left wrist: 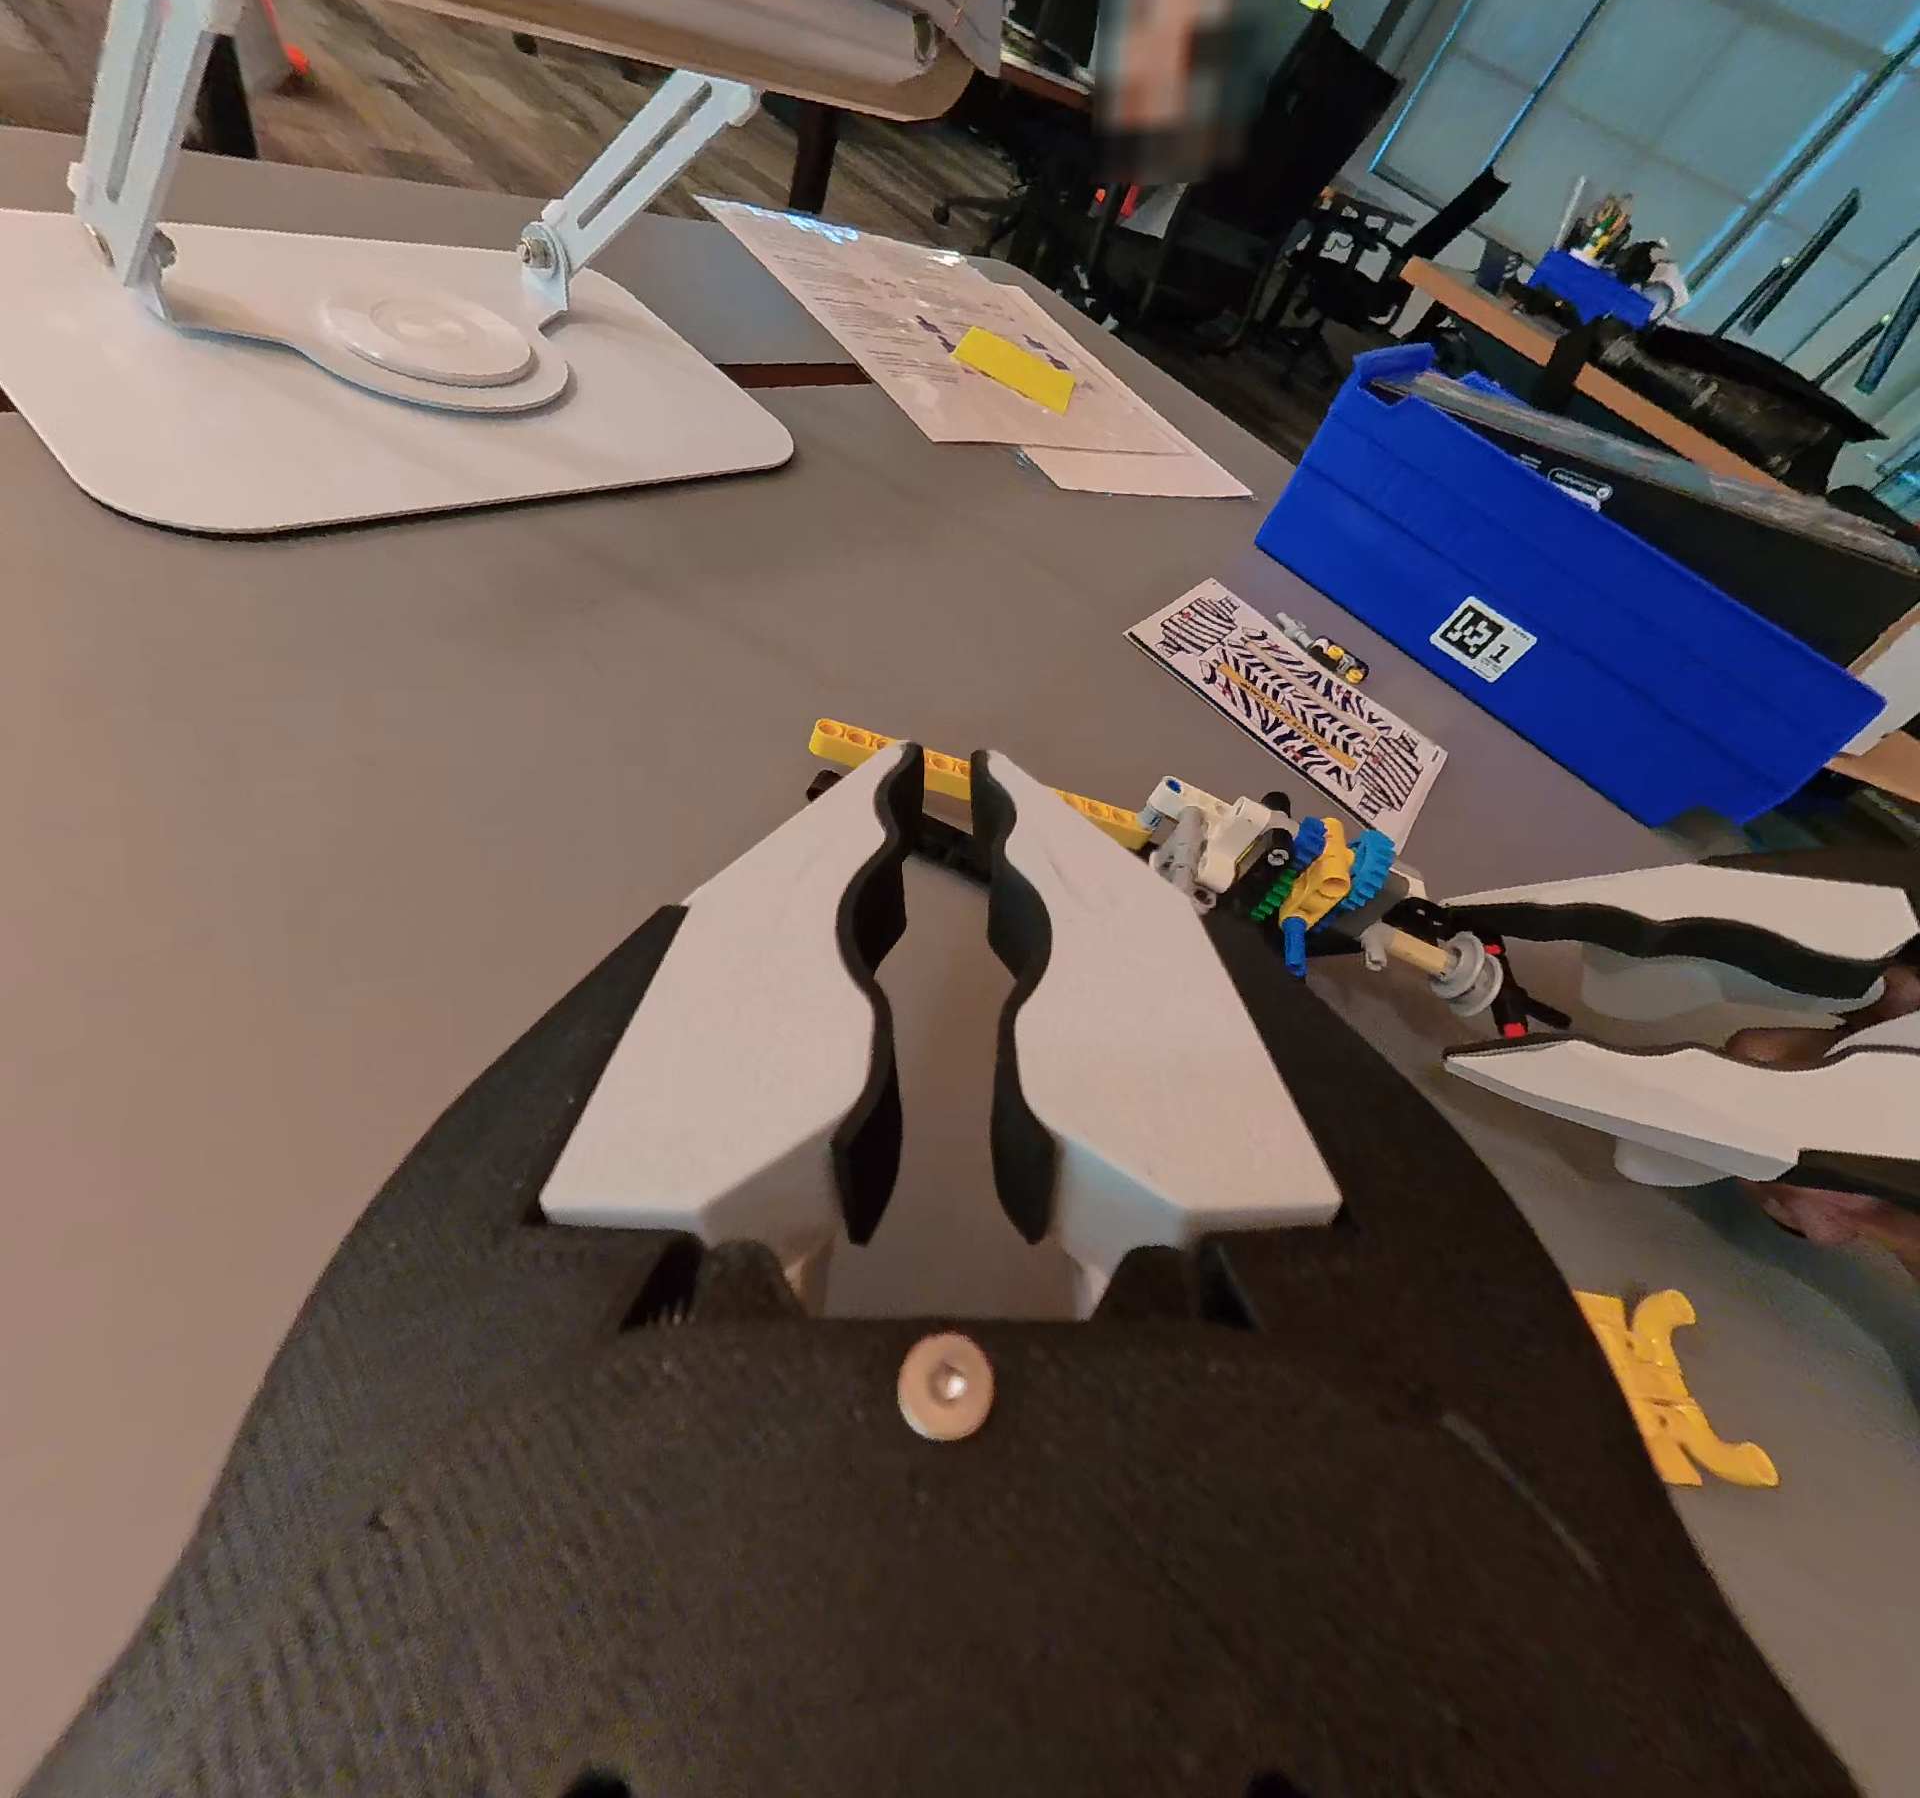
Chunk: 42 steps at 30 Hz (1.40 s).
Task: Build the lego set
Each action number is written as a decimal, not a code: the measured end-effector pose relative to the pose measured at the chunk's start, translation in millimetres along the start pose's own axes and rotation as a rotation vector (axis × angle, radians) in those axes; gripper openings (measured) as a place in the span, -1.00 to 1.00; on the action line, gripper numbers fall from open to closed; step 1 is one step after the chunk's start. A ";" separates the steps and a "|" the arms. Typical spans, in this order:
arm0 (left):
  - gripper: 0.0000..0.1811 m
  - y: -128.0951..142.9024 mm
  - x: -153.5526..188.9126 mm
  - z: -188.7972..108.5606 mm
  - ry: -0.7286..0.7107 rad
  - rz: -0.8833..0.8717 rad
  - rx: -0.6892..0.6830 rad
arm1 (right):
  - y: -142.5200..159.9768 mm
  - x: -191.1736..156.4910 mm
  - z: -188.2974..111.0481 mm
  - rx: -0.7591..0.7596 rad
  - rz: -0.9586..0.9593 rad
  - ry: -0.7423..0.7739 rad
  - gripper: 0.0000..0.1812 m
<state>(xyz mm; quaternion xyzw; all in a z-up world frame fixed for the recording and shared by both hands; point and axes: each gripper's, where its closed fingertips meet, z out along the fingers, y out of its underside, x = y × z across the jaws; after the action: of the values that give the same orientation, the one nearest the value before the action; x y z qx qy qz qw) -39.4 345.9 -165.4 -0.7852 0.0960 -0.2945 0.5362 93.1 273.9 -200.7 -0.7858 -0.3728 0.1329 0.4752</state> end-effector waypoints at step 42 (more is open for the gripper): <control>-0.49 -10.3 -21.5 -30.9 -0.079 -0.322 0.245 | -32.3 71.5 -9.2 0.328 0.370 -0.171 -1.00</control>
<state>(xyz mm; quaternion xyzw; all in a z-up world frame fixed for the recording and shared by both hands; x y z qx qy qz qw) -75.9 335.8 -156.1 -0.7303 -0.0884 -0.3550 0.5769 132.5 327.6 -158.3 -0.7391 -0.2349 0.3421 0.5307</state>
